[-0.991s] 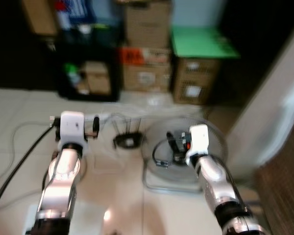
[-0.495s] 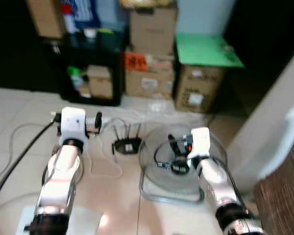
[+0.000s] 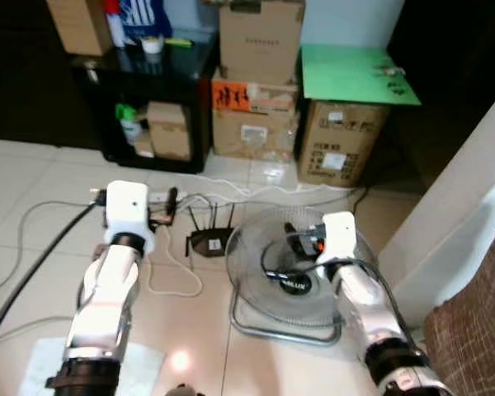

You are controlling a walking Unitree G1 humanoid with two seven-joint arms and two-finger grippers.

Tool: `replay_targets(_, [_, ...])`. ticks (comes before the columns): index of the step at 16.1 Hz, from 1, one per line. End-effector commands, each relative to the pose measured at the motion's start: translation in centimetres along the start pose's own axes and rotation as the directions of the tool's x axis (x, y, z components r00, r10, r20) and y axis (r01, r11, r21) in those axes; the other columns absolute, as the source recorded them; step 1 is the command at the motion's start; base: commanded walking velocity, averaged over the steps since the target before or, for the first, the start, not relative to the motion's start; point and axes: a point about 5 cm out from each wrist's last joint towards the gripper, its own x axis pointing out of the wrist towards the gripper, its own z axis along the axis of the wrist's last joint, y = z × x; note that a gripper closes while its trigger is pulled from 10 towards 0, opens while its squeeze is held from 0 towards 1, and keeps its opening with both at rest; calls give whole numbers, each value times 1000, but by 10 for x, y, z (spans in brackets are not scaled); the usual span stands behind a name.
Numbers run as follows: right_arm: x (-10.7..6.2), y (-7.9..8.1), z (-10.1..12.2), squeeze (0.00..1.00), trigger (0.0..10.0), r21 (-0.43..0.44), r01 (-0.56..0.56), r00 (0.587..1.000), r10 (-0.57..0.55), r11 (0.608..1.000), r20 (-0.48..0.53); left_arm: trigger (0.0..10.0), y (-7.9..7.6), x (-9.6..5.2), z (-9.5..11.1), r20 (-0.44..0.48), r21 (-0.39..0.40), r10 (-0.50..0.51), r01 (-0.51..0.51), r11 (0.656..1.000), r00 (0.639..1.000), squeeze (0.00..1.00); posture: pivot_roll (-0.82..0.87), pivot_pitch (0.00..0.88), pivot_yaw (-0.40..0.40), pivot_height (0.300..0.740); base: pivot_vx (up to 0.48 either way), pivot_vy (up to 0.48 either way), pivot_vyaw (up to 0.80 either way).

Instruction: Restocking fridge

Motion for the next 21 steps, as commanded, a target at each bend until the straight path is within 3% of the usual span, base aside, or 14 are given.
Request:
replay_targets(1, [2, -4, 4, 333, 10000, 0, 12, 1000, -12, 1000, 6, 10000, 2, 5, 3, 10, -7, -3, 3, 1000, 1000, 0, -37, 0, -23, 740, 0, 0, 0])
replay_targets(5, [7, -9, 13, 267, 10000, 15, 52, 999, -52, 999, 16, 10000, 1, 4, -12, -60, -6, 15, -16, 1000, 998, 0, -58, 0, -20, 740, 0, 0, 0])
replay_targets(7, [7, -10, 22, 251, 10000, 49, 70, 995, -73, 996, 63, 10000, 1, 1, -25, -112, -97, 37, -48, 994, 993, 0, -62, 0, -25, 740, 0, 0, 0])
replay_targets(8, [6, -13, 24, 251, 10000, 77, 96, 992, -102, 992, 74, 10000, 0, 0, -27, -115, -107, 33, -45, 993, 993, 0, -62, 0, -30, 740, 0, 0, 0])
replay_targets(13, [4, -18, 20, 235, 10000, 61, 136, 989, -139, 989, 41, 10000, -6, -1, -36, -149, -113, 0, -17, 993, 989, 0, -71, 0, -29, 740, 0, 0, 0])
replay_targets(19, [5, -15, 22, 239, 10000, 68, 133, 989, -137, 989, 52, 10000, -9, 7, -32, -140, -107, -11, -4, 994, 990, 0, -73, 0, -25, 740, 0, 0, 0])
replay_targets(21, [6, -14, 21, 235, 10000, 58, 126, 991, -129, 990, 44, 10000, -11, 9, -31, -132, -71, -2, -7, 997, 991, 0, -71, 0, -27, 740, 0, 0, 0])
